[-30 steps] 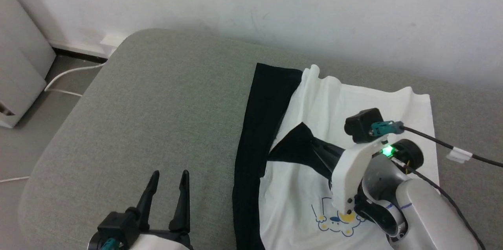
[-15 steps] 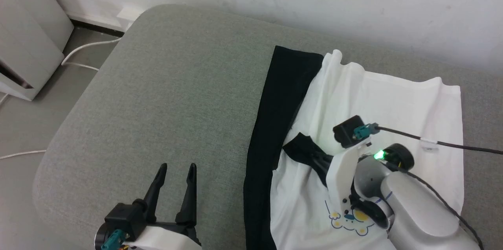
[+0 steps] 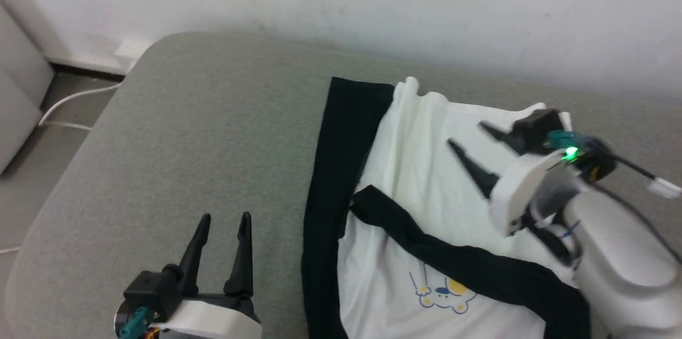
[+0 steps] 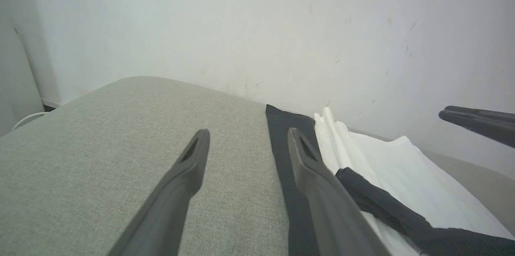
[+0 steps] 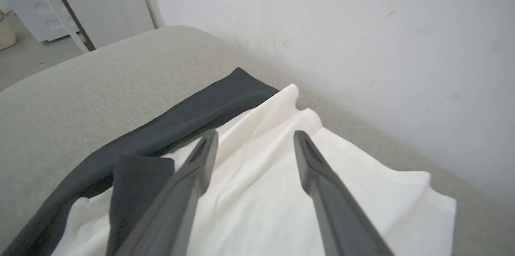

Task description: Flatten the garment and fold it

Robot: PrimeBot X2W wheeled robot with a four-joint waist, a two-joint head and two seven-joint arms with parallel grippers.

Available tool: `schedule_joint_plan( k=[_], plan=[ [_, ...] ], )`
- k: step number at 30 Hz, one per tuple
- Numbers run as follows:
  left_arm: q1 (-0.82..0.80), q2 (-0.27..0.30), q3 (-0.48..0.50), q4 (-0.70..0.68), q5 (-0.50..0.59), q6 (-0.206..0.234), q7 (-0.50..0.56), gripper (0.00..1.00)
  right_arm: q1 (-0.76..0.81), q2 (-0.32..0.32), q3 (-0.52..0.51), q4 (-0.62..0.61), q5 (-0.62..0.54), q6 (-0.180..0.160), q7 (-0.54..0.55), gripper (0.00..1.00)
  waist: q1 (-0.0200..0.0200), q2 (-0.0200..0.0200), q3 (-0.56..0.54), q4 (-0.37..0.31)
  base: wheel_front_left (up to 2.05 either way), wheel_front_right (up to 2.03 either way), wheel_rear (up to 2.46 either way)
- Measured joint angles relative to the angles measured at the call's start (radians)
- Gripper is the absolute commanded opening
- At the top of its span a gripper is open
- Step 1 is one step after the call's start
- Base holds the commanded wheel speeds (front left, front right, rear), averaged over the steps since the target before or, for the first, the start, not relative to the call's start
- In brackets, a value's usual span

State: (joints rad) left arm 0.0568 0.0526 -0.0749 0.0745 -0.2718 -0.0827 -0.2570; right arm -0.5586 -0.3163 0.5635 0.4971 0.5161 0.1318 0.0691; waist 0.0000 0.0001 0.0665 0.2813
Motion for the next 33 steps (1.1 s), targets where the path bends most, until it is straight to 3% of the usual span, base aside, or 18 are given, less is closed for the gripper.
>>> schedule_joint_plan(
  k=[4,9,13,18,21,26,33],
  plan=[
    [-0.001,-0.001,0.021,-0.02,-0.016,-0.005,0.0,1.0,0.01,-0.057,-0.12,-0.063,-0.127,0.0,-0.109,1.0,0.0,0.0,-0.012,-0.045,0.0,0.0,0.0],
    [-0.003,-0.001,0.038,-0.039,-0.03,-0.005,0.0,1.0,0.144,-0.046,-0.357,-0.191,-0.279,0.0,-0.214,1.0,0.0,0.0,-0.021,-0.102,0.0,0.0,0.0],
    [-0.004,-0.001,0.051,-0.034,-0.028,-0.013,0.0,1.0,0.31,0.042,-0.533,-0.335,-0.392,0.0,-0.263,1.0,0.0,0.0,-0.024,-0.145,0.0,0.0,0.0],
    [-0.039,0.009,0.061,-0.008,-0.026,-0.015,0.0,1.0,0.48,0.183,-0.626,-0.5,-0.485,0.0,-0.291,1.0,0.0,0.0,-0.017,-0.2,0.0,0.0,0.0],
    [-0.09,0.03,0.059,0.007,-0.026,-0.022,0.026,1.0,0.527,0.226,-0.662,-0.553,-0.492,0.0,-0.292,1.0,-0.0001,0.0,-0.005,-0.232,0.0,0.0,0.0],
    [-0.264,0.106,0.054,0.034,-0.027,-0.023,0.21,1.0,0.544,0.247,-0.689,-0.624,-0.49,0.0,-0.277,1.0,0.0,0.0,0.038,-0.276,0.0,0.0,0.0],
    [-0.618,0.269,0.039,0.242,-0.109,-0.04,0.635,1.0,0.535,0.258,-0.696,-0.673,-0.472,0.0,-0.258,1.0,0.0002,0.0,0.133,-0.339,0.0,0.0,0.0]
  ],
)
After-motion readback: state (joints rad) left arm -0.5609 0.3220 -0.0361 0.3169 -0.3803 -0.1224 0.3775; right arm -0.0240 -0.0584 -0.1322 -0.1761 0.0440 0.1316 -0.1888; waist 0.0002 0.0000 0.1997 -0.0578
